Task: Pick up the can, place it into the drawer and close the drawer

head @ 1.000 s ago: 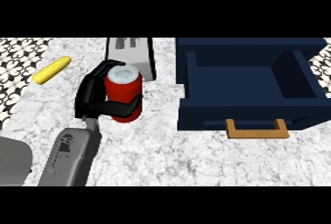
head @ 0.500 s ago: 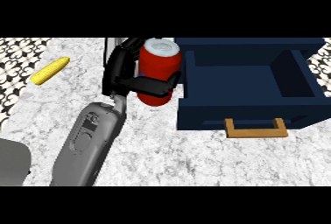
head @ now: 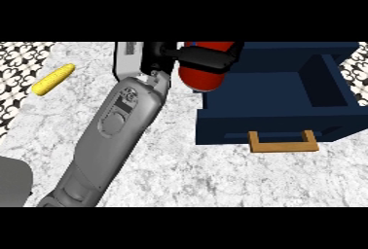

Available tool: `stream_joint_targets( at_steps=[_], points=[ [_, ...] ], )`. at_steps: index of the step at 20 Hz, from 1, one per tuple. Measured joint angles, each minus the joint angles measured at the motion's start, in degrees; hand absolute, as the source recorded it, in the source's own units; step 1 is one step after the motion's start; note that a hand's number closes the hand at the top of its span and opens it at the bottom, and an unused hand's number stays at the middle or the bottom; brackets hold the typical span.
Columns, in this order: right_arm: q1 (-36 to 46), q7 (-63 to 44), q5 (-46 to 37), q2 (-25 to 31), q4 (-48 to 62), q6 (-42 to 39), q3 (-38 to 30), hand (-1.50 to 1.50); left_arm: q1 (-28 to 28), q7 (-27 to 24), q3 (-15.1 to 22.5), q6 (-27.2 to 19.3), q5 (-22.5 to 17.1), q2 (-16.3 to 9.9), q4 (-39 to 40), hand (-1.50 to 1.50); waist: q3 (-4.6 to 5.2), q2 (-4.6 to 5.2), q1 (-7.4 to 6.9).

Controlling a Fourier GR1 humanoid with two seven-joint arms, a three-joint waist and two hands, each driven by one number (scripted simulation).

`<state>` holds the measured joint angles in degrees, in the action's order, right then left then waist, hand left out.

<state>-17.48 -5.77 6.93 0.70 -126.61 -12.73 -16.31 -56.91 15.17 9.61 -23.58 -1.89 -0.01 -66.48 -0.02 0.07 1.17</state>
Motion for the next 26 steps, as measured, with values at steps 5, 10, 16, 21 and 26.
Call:
stream_joint_targets(
  at_steps=[5, 10, 16, 21, 26],
  points=[
    [1.8, -0.2, 0.0, 0.4, 1.6, 0.2, -0.3, -1.5, -8.2, 0.4, 1.0, -2.8, -2.2, 0.0, 7.3, 1.5, -0.01, 0.08, 0.2],
    [2.1, -0.5, 0.1, 0.6, 1.7, -0.3, -0.1, -1.5, -16.4, -0.7, 2.3, -5.7, -5.7, 0.0, 16.7, 1.5, -0.04, 0.26, 0.96],
    [3.9, -2.3, -0.6, 0.7, 1.1, 0.5, 0.5, -1.5, -22.9, -1.8, 4.7, -7.4, -10.3, 0.0, 24.8, 1.5, -0.04, 0.35, 1.31],
    [5.2, -2.2, -0.4, 1.1, 2.4, 0.7, -0.1, -1.5, -25.7, -5.0, 7.4, -8.2, -14.0, 0.0, 30.7, 1.5, -0.07, 0.52, 1.91],
    [5.3, -1.5, -1.4, 1.1, 2.8, 0.3, 0.6, -1.5, -27.2, -7.0, 10.6, -9.4, -18.1, 0.0, 34.8, 1.5, -0.11, 0.71, 2.72]
  ],
)
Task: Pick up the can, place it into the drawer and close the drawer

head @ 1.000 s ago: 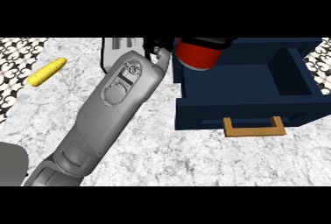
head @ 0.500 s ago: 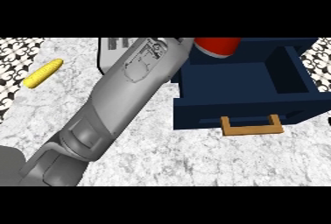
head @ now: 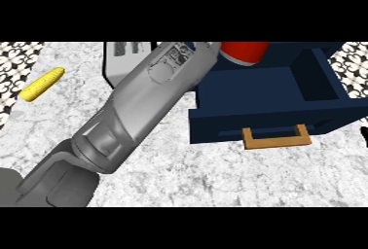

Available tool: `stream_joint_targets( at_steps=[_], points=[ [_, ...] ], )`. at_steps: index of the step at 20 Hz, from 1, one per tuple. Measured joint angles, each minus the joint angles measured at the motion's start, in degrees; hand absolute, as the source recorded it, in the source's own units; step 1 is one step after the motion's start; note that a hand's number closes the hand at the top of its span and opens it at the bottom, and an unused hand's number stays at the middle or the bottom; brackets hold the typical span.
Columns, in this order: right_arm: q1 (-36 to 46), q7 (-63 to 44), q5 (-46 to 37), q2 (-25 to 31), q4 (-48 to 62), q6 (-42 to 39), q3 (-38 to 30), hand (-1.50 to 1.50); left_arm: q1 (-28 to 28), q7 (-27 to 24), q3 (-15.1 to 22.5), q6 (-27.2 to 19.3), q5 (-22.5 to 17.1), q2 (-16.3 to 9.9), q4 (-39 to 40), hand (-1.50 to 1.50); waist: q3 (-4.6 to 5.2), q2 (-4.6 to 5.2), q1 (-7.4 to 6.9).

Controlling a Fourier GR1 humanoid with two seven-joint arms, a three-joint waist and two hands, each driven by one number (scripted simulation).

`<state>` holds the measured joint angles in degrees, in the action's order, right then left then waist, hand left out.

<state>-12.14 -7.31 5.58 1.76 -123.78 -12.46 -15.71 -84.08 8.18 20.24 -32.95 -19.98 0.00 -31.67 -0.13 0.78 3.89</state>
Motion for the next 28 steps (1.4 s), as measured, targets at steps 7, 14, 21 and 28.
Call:
stream_joint_targets(
  at_steps=[7, 14, 21, 28],
  points=[
    [2.7, -1.2, -0.4, 0.6, 0.8, 0.7, 0.2, -1.5, -1.9, -3.5, 3.1, -1.0, -3.0, 0.0, 5.8, 1.5, -0.02, 0.36, 0.85],
    [4.4, -0.1, -1.8, 0.0, 2.6, 1.2, 1.3, -1.5, -0.3, -7.3, 7.3, -2.6, -5.2, 0.0, 8.5, 1.5, -0.04, 0.61, 1.77],
    [5.1, 0.9, -1.4, 0.6, 3.9, 0.7, 0.9, -1.5, 0.5, -9.1, 11.5, -3.8, -6.4, 0.0, 10.1, -1.5, -0.05, 0.74, 2.47],
    [6.0, -0.2, -1.7, 0.9, 3.1, 0.8, 1.7, -1.5, 1.8, -9.6, 14.1, -7.5, -8.2, 0.0, 11.1, -1.5, -0.05, 1.0, 3.5]
  ],
)
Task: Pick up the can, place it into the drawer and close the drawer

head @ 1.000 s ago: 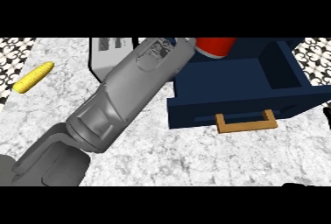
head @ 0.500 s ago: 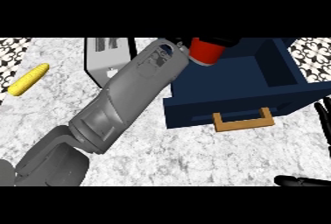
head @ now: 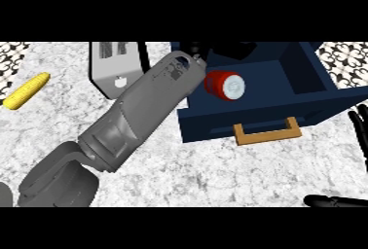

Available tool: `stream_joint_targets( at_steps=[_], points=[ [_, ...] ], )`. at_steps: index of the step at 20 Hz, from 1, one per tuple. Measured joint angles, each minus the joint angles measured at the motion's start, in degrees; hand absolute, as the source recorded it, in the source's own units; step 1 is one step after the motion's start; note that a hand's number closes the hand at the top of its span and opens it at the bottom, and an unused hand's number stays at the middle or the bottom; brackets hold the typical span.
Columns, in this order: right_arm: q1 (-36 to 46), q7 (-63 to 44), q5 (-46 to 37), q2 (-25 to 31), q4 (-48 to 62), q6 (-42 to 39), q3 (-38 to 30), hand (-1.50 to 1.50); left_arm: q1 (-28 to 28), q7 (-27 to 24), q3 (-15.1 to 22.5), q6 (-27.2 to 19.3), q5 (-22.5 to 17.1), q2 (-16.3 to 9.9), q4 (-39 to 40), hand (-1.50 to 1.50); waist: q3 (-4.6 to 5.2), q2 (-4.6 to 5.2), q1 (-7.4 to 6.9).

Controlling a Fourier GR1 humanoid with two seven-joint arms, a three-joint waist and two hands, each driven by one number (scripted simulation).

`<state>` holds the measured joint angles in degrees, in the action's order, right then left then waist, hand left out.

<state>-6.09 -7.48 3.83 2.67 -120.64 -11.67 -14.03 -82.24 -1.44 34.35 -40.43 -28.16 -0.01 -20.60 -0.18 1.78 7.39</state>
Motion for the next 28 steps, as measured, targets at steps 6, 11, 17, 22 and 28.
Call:
stream_joint_targets(
  at_steps=[6, 11, 17, 22, 28],
  points=[
    [0.5, -1.3, -0.3, -0.1, -1.3, 0.6, 0.5, -1.5, 1.3, -1.9, 1.1, -2.5, -1.8, 0.0, -0.1, -1.5, 0.04, 0.07, 0.14],
    [0.3, -1.0, -1.6, 0.9, -3.2, 0.3, 0.6, -1.5, 1.1, -2.1, 1.2, -3.9, -3.8, 0.0, -0.4, -1.5, 0.04, 0.0, 0.18],
    [0.9, 2.0, -8.6, 4.0, -5.8, -0.1, 1.2, -1.5, 1.4, -2.9, 0.8, -5.0, -6.6, 0.0, -1.2, -1.5, 0.08, 0.01, -0.13],
    [2.1, 3.7, -14.4, 6.4, -6.9, -0.5, 3.0, -1.5, 1.5, -4.3, 0.3, -5.2, -9.1, 0.0, -2.9, -1.5, 0.09, -0.16, -1.02],
    [3.4, 6.0, -24.7, 8.6, -6.4, 0.4, 6.8, -1.5, 1.1, -6.6, -0.6, -6.5, -11.6, 0.0, -3.5, -1.5, 0.11, -0.41, -2.36]
  ],
)
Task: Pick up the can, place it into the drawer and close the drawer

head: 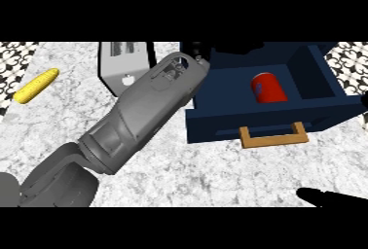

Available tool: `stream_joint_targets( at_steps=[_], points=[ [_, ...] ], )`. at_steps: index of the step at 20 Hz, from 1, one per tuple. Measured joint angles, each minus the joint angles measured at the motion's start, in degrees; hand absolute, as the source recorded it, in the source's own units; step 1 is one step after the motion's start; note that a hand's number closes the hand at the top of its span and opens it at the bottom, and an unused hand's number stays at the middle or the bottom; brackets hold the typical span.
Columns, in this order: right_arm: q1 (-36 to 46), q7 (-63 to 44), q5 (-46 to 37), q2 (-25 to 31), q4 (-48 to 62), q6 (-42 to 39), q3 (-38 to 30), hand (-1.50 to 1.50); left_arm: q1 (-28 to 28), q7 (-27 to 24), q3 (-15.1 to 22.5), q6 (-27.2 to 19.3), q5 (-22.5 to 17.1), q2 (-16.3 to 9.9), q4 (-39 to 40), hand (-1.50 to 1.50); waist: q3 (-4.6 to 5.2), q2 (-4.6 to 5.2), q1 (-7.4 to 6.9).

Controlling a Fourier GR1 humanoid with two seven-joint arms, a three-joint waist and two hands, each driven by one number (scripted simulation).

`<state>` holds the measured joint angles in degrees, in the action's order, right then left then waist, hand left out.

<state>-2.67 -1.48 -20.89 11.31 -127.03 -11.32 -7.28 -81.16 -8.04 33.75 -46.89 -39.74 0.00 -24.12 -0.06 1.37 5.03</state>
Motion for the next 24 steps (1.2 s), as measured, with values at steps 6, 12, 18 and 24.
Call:
stream_joint_targets(
  at_steps=[6, 12, 18, 24],
  points=[
    [3.1, -0.3, -14.7, 2.3, 3.9, 2.2, 5.9, -1.5, -1.5, 0.9, 0.9, -1.5, -0.7, 0.0, -0.8, -1.5, 0.03, -0.44, -1.97],
    [5.6, 0.6, -27.7, 3.0, 12.9, 5.9, 11.2, -1.5, -2.5, 3.3, 0.7, -1.5, -0.1, 0.0, -1.6, -1.5, 0.04, -0.95, -4.15],
    [9.1, 2.0, -36.7, 0.7, 26.1, 13.6, 13.8, -1.5, -1.7, 6.4, 0.6, -0.9, 1.7, -2.3, -4.9, -1.5, 0.03, -1.31, -5.73],
    [14.4, 5.0, -39.2, -1.2, 39.1, 22.0, 11.4, -1.5, 1.8, 11.3, 1.4, -0.4, 3.8, -8.1, -12.4, -1.5, 0.42, -1.87, -6.75]
  ],
)
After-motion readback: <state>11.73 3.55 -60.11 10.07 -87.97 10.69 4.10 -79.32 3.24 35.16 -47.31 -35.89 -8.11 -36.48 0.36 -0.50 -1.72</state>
